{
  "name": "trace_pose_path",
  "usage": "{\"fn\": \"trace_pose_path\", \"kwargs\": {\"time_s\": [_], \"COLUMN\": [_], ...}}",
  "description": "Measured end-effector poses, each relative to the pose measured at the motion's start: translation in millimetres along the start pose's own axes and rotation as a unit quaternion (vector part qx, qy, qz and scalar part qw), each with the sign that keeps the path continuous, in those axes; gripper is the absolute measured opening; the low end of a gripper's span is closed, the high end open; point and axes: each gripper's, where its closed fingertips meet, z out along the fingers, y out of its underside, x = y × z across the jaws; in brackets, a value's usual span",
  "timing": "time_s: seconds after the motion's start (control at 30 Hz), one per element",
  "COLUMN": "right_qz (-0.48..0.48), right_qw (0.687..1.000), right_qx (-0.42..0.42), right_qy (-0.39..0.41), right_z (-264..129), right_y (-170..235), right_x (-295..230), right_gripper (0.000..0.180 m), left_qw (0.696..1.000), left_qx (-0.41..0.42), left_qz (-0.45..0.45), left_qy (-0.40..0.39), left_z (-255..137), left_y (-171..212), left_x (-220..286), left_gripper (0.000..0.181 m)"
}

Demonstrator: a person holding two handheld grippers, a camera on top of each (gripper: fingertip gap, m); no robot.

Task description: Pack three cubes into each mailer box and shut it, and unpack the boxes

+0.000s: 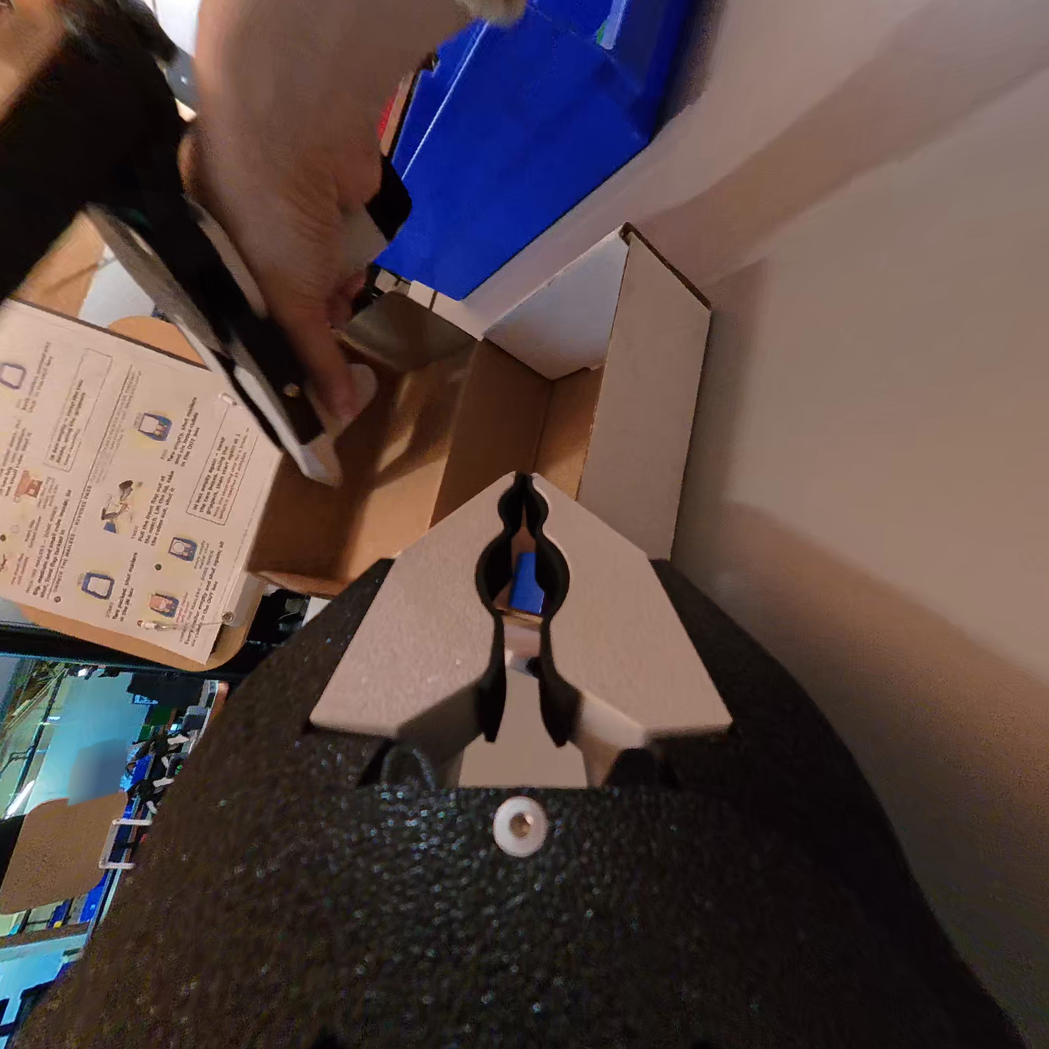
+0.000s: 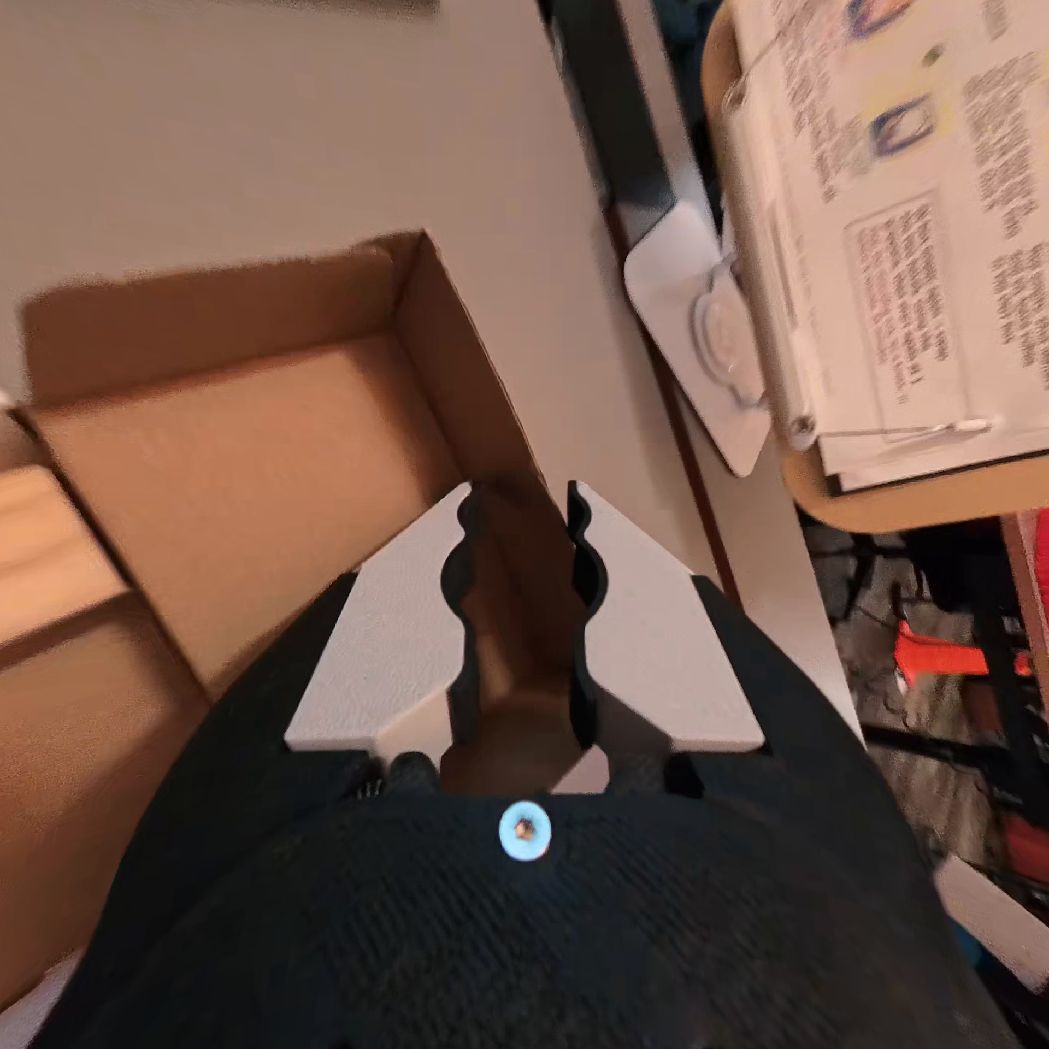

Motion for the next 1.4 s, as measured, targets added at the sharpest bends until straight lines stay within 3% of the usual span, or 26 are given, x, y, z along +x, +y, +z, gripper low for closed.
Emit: {"fn": "trace_pose_path", "kwargs": {"time_s": [0.13, 0.23, 0.4, 0.5, 0.67, 0.77, 0.83, 0.9, 0.97, 1.13, 1.4], "right_qz": [-0.016, -0.044, -0.063, -0.082, -0.038, -0.010, 0.054, 0.156, 0.247, 0.358, 0.357], "right_qw": [0.999, 0.995, 0.989, 0.985, 0.986, 0.988, 0.991, 0.981, 0.962, 0.916, 0.903], "right_qx": [0.049, 0.093, 0.106, 0.083, 0.041, 0.010, -0.041, -0.100, -0.097, -0.062, -0.141], "right_qy": [-0.014, -0.012, -0.083, -0.129, -0.156, -0.156, -0.118, -0.055, -0.068, -0.167, -0.195], "right_z": [-44.5, -90.4, -131.1, -125.4, -79.9, -58.8, -51.2, -53.2, -57.6, -52.6, -33.6], "right_y": [-29.8, -46.7, -42.5, -32.6, -24.5, -20.5, -11.8, 4.3, 2.2, -18.0, -9.0], "right_x": [4.7, -2.3, -56.3, -92.4, -112.2, -116.5, -106.2, -89.7, -95.1, -112.9, -137.6], "right_gripper": [0.045, 0.051, 0.045, 0.041, 0.041, 0.042, 0.042, 0.058, 0.078, 0.072, 0.062], "left_qw": [1.000, 0.997, 0.953, 0.951, 0.946, 0.949, 0.944, 0.942, 0.945, 0.964, 0.974], "left_qx": [0.000, 0.027, 0.092, 0.085, 0.033, 0.023, 0.033, 0.036, 0.047, 0.075, 0.077], "left_qz": [-0.008, -0.069, -0.180, -0.184, -0.182, -0.179, -0.201, -0.224, -0.226, -0.178, -0.145], "left_qy": [0.002, 0.016, 0.226, 0.235, 0.267, 0.260, 0.259, 0.248, 0.230, 0.183, 0.156], "left_z": [6.7, -2.5, -44.9, -47.1, -32.2, -23.9, -22.2, -18.8, -15.2, -9.0, -7.5], "left_y": [0.4, -4.0, -7.3, 7.1, 23.4, 26.9, 20.9, 16.4, 11.7, 6.5, 6.4], "left_x": [-5.3, -22.1, -14.0, -14.5, 9.9, 18.4, 20.9, 22.6, 24.4, 25.0, 24.8], "left_gripper": [0.000, 0.003, 0.023, 0.018, 0.023, 0.004, 0.001, 0.000, 0.000, 0.003, 0.004]}}
